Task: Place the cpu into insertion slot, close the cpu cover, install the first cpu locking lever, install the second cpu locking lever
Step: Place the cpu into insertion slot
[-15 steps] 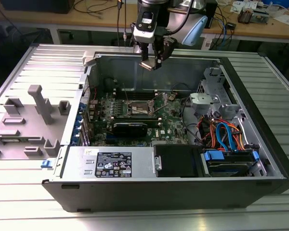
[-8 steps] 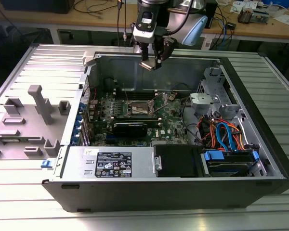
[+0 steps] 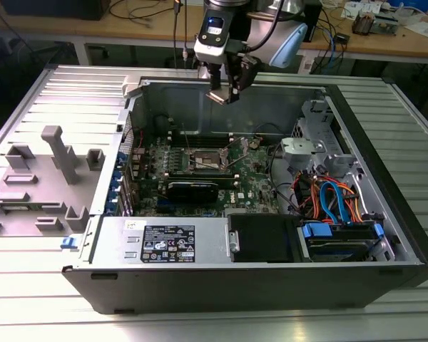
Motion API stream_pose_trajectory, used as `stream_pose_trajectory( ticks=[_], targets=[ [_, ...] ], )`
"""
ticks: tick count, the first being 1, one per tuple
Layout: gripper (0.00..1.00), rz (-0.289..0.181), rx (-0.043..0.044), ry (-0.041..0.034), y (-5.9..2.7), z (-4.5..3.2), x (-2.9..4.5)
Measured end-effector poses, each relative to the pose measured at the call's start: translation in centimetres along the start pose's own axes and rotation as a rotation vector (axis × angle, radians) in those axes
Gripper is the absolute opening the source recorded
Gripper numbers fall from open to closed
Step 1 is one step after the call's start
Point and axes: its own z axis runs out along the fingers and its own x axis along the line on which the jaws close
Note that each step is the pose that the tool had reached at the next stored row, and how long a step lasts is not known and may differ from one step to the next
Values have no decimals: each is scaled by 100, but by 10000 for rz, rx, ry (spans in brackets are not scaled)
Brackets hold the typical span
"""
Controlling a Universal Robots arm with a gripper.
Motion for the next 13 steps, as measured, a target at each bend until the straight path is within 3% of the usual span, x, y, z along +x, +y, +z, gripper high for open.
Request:
stream_pose_trajectory(
  ticks=[8, 13],
  targets=[
    [54, 501, -10, -44, -1, 2, -1],
    [54, 538, -11, -48, -1, 2, -1]
  ],
)
